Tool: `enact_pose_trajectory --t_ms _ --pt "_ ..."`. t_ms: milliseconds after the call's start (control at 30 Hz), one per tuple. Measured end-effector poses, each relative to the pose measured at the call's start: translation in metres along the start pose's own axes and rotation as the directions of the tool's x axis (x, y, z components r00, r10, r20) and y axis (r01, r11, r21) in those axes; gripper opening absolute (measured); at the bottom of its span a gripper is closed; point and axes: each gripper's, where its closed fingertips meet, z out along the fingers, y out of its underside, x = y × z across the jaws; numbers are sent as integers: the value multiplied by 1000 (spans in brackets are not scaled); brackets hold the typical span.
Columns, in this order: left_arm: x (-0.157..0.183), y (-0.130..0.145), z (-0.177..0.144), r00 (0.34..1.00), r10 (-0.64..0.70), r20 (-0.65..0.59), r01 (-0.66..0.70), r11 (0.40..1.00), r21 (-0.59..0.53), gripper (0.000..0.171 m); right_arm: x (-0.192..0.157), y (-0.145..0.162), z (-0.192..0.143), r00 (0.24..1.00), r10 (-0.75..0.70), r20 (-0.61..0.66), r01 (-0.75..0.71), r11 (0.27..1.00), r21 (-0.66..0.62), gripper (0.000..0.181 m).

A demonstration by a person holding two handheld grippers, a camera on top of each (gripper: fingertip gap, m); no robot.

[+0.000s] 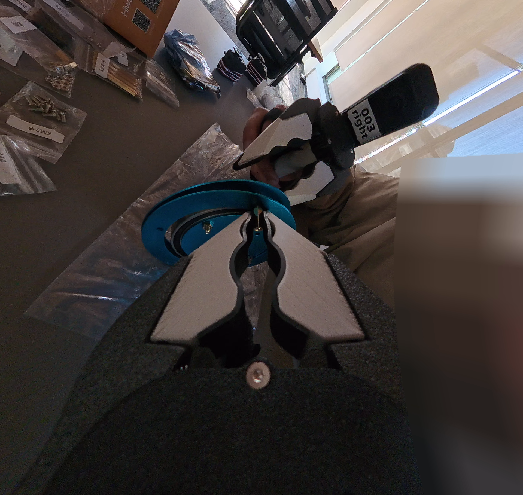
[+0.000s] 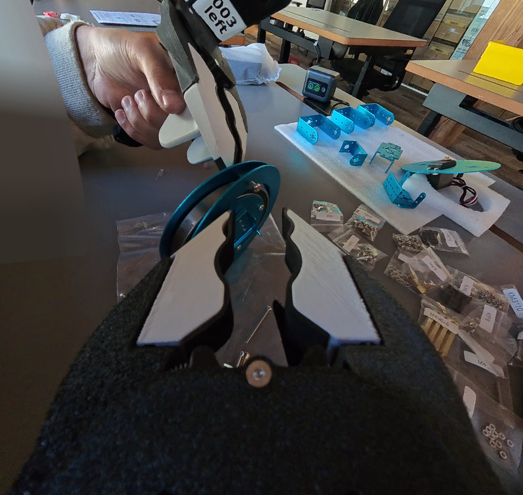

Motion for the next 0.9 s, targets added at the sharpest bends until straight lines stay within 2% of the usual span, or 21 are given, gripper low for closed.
enact_pose_trajectory --t_ms 100,167,200,233,267,333,367,400,433,467,533,667,767,833,900 --pt "1 1 -1 1000 25 4 -25 1000 -14 5 -2 2 1 998 -57 -17 56 998 -10 31" --pt "1 3 -3 992 122 36 -120 991 -55 4 0 4 1 973 -216 -83 212 976 -54 30" --pt "1 5 -5 980 188 62 -182 979 -90 4 -5 3 1 948 -307 -88 300 951 -80 26" --pt "0 7 -8 966 244 87 -232 964 -126 4 -8 -2 1 901 -419 -110 408 906 -108 31" --pt "1 9 -11 961 259 97 -241 957 -160 4 -8 -10 0 809 -563 -168 543 826 -153 31" --pt "4 10 -13 977 203 73 -186 965 -185 4 -7 -29 1 497 -824 -271 778 561 -281 25" --pt "5 10 -12 985 166 48 -154 969 -192 4 -6 -36 4 357 -888 -290 829 444 -340 19" --pt "5 10 -12 993 117 19 -111 973 -201 4 -5 -37 9 289 -916 -277 843 380 -381 14" --pt "5 10 -13 996 86 -3 -85 974 -211 4 -4 -37 13 259 -928 -268 848 352 -397 10" --pt "3 8 -15 998 64 -10 -65 975 -211 4 -2 -35 16 249 -934 -255 852 337 -400 8" --pt "-2 4 -18 1000 13 -22 -17 981 -196 4 1 -31 17 283 -930 -234 846 357 -395 14" --pt "-6 0 -20 988 -88 -126 70 987 -144 4 0 -21 15 392 -893 -221 816 448 -365 15" --pt "-7 -1 -20 979 -113 -168 91 987 -133 4 3 -16 24 380 -896 -229 815 442 -376 14" --pt "-10 -4 -21 979 -125 -164 104 986 -131 3 2 -18 28 401 -887 -228 807 460 -371 12" --pt "-10 -4 -21 976 -141 -165 118 983 -138 5 4 -21 29 365 -903 -225 826 426 -370 7"
